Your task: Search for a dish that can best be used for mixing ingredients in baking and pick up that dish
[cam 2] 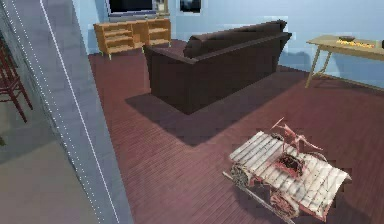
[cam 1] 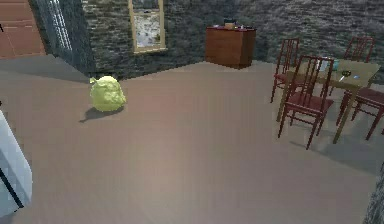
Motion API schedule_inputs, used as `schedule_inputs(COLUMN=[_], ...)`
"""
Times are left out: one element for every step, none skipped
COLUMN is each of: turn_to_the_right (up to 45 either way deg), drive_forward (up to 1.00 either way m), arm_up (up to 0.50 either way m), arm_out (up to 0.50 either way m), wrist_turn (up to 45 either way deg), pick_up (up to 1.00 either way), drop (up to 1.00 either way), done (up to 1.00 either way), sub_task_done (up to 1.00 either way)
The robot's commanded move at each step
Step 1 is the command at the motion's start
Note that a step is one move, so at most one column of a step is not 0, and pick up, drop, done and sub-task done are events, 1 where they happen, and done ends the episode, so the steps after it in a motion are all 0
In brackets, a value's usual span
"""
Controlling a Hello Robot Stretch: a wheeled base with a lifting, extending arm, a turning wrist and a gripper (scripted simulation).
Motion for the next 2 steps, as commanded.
schedule_inputs(turn_to_the_right=[3.0, -18.0], drive_forward=[0.0, 0.0], arm_up=[0.0, 0.0], arm_out=[0.0, 0.0], wrist_turn=[0.0, 0.0], pick_up=[0.0, 0.0], drop=[0.0, 0.0], done=[0.0, 0.0], sub_task_done=[0.0, 0.0])
